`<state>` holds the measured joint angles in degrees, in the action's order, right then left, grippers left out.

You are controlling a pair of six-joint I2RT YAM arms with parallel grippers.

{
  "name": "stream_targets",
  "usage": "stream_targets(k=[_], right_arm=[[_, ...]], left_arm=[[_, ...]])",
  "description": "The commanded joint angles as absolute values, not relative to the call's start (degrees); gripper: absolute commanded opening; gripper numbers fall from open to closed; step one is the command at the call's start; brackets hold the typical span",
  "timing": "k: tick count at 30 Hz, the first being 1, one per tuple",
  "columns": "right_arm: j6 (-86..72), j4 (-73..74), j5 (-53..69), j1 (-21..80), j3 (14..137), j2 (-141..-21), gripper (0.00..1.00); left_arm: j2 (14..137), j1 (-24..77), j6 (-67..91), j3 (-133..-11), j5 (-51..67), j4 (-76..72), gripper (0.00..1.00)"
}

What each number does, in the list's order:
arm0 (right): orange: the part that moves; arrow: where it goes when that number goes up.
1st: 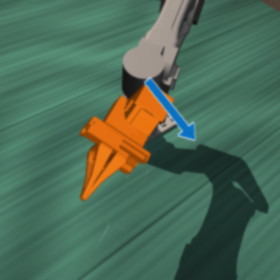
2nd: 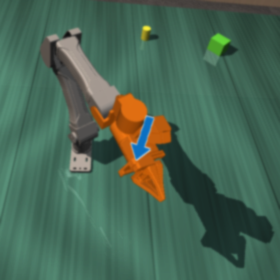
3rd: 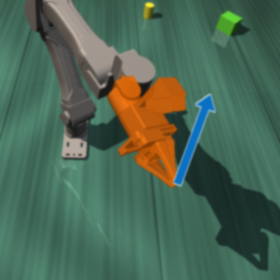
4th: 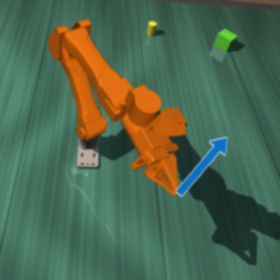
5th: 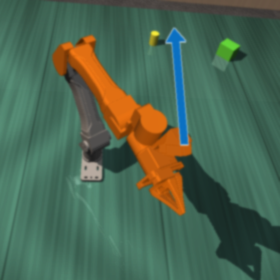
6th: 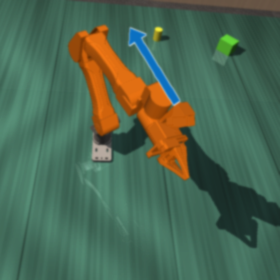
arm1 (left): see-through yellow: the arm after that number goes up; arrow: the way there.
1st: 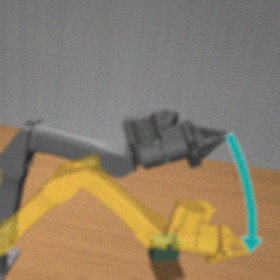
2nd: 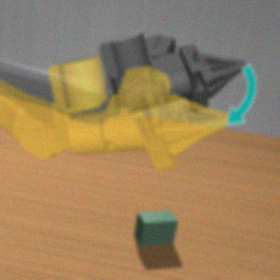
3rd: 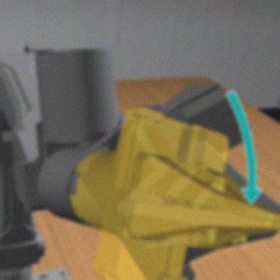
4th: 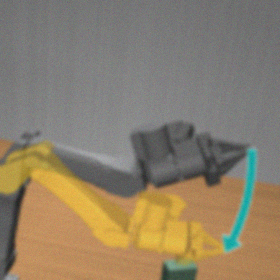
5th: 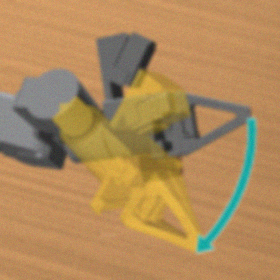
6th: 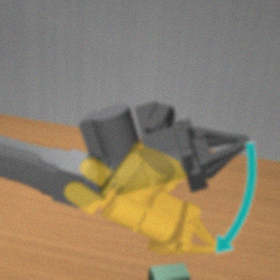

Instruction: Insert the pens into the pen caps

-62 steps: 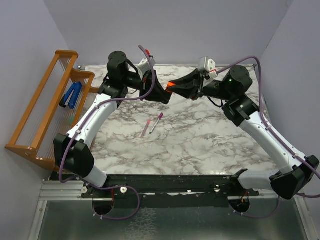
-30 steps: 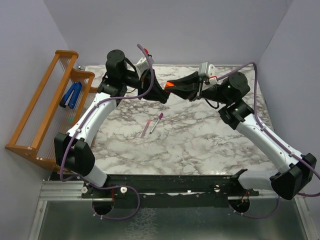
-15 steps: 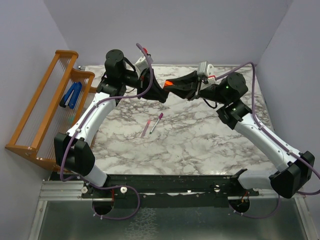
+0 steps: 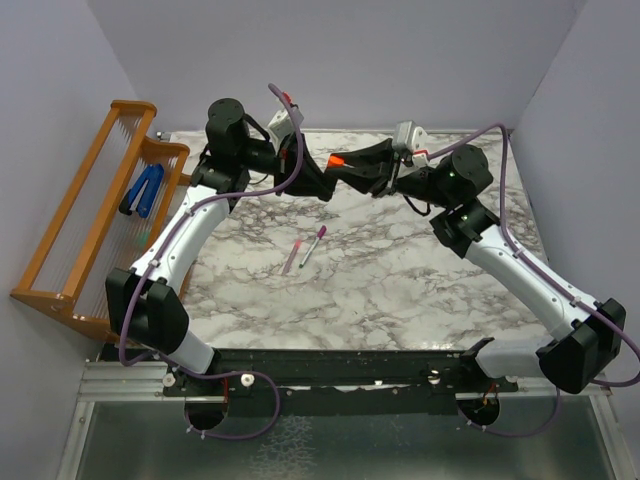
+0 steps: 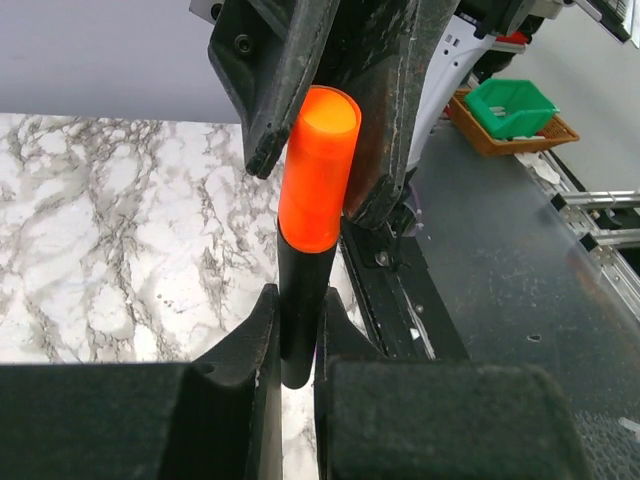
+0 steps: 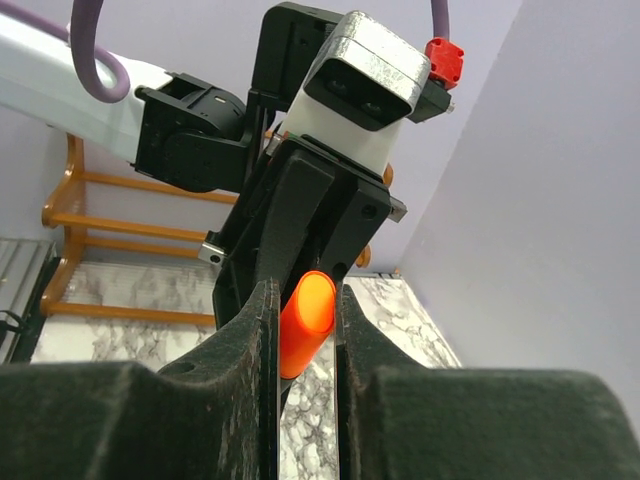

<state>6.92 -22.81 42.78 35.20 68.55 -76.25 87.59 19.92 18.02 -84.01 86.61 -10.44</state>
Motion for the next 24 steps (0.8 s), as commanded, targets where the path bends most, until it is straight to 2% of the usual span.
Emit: stream_targets(k=[1, 17, 20, 24], right_arm=[[9.01, 28.47, 52.46, 40.19, 55.23, -93.69, 0.01], [9.08, 29.75, 50.2, 40.2, 55.95, -92.58, 0.01], [9.26, 31.3, 47.37, 40.19, 58.89, -90.43, 0.01], [7.32, 32.12, 37.57, 39.93, 67.53, -86.34, 0.01]], left_arm=[[74.31, 23.29, 22.53, -98.08, 73.72, -26.44, 0.0], [73.76, 23.29, 22.94, -95.9, 74.42, -26.63, 0.0], [72.91, 23.25, 23.92, -91.27, 75.54, -26.72, 0.0], [69.16, 23.25, 23.58, -77.64, 74.09, -26.72, 0.0]])
